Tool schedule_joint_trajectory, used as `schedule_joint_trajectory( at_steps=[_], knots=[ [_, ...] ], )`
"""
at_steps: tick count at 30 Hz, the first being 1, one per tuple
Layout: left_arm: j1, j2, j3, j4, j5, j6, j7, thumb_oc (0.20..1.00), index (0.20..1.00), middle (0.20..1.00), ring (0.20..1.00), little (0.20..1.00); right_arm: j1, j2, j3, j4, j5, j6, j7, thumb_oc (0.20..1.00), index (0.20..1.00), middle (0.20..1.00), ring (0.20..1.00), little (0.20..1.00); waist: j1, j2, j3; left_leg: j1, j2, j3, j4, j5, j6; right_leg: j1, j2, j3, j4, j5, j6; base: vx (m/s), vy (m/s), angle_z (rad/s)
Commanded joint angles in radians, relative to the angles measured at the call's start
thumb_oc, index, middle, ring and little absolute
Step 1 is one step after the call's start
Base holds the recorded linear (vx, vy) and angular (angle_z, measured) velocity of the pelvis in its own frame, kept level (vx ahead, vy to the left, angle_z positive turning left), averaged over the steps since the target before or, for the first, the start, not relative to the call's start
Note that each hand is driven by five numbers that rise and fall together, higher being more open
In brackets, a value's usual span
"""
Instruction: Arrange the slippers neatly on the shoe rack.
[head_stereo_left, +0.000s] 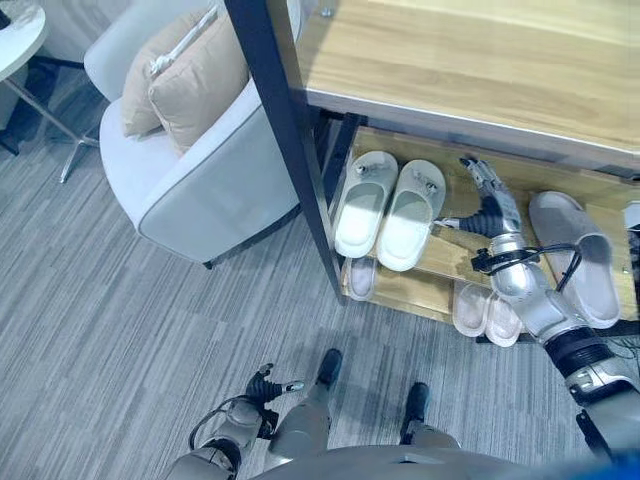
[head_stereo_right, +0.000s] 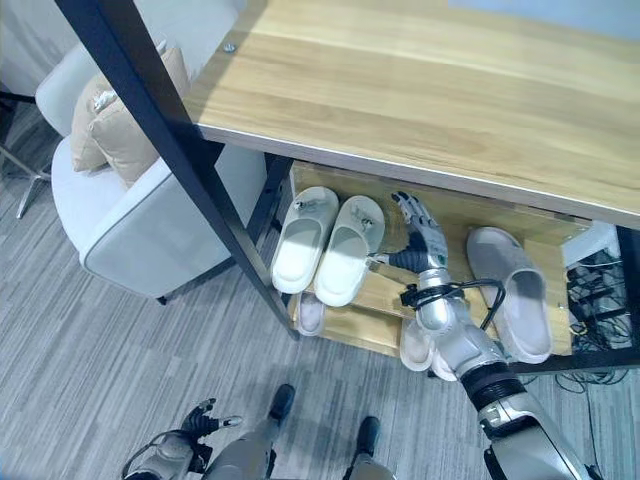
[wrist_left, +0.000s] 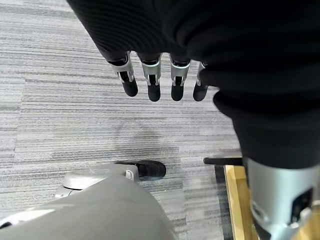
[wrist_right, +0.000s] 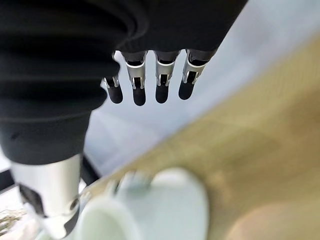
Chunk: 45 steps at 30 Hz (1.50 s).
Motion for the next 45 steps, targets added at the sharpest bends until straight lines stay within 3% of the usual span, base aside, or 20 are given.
schedule_joint_trajectory(
  at_steps=[1,4,8,18,28,37,38,45],
  knots=[
    [-0.008,-0.040,-0.021,0.113,0.049,0.003,-0.014,1.000,1.000,1.000,1.000,1.000,0.008,-0.052,-0.051,-0.073,-0.062,0.005,-0.060,1.000,1.000,1.000,1.000,1.000,-0.001,-0.013,-0.005,0.037,-0.031,0.050,0.005,-0.139,0.018,0.059,-0.025,-0.003,0.015,-0.078,0.046,0.01,-0.033,-0.06],
    [0.002,-0.035,-0.012,0.114,0.050,0.001,-0.025,1.000,1.000,1.000,1.000,1.000,0.016,-0.124,-0.060,-0.036,-0.175,0.081,-0.061,1.000,1.000,1.000,1.000,1.000,-0.016,-0.006,-0.019,0.052,-0.026,0.070,0.005,-0.143,0.017,0.066,-0.024,0.012,0.012,-0.076,0.046,0.02,-0.033,-0.13],
    [0.006,-0.037,-0.018,0.109,0.032,0.001,-0.036,1.000,1.000,1.000,1.000,1.000,-0.004,-0.108,-0.046,0.098,-0.213,0.169,-0.063,1.000,1.000,1.000,1.000,1.000,-0.028,0.013,-0.028,0.060,-0.021,0.092,0.005,-0.144,0.015,0.062,-0.023,0.035,0.011,-0.072,0.046,0.01,-0.029,-0.22],
    [0.027,-0.044,-0.028,0.115,0.012,0.016,-0.015,1.000,1.000,1.000,1.000,1.000,0.018,-0.015,-0.096,0.314,-0.125,0.247,-0.140,1.000,1.000,1.000,1.000,1.000,-0.043,0.030,-0.031,0.065,-0.020,0.112,0.005,-0.147,0.017,0.063,-0.020,0.052,0.011,-0.075,0.039,0.02,-0.023,-0.04],
    [0.021,-0.056,-0.025,0.123,-0.011,0.035,0.025,1.000,1.000,1.000,1.000,1.000,0.067,0.074,-0.145,0.425,-0.023,0.294,-0.219,1.000,1.000,1.000,1.000,1.000,-0.056,0.026,-0.043,0.085,-0.018,0.131,0.005,-0.160,0.024,0.070,-0.020,0.061,0.011,-0.079,0.038,0.03,-0.008,-0.04],
    [0.009,-0.060,-0.020,0.132,-0.037,0.057,0.052,1.000,1.000,1.000,1.000,1.000,0.090,0.142,-0.132,0.504,0.079,0.300,-0.200,1.000,1.000,1.000,1.000,1.000,-0.067,0.019,-0.050,0.100,-0.016,0.144,0.005,-0.168,0.029,0.078,-0.020,0.069,0.011,-0.078,0.037,0.02,0.002,-0.02],
    [0.007,-0.059,-0.019,0.132,-0.042,0.060,0.053,1.000,1.000,1.000,1.000,1.000,0.092,0.150,-0.125,0.515,0.100,0.292,-0.185,0.200,0.200,0.200,0.200,0.200,-0.069,0.018,-0.050,0.100,-0.017,0.147,0.005,-0.168,0.029,0.078,-0.020,0.070,0.011,-0.077,0.037,0.00,0.000,0.00],
    [0.002,-0.063,-0.017,0.131,-0.054,0.071,0.063,1.000,1.000,1.000,1.000,1.000,0.137,0.200,-0.100,0.434,0.128,0.285,-0.138,0.200,0.200,0.200,0.200,0.200,-0.077,0.013,-0.051,0.108,-0.015,0.156,0.005,-0.171,0.030,0.078,-0.021,0.076,0.011,-0.072,0.038,0.00,0.000,0.00]
  ],
)
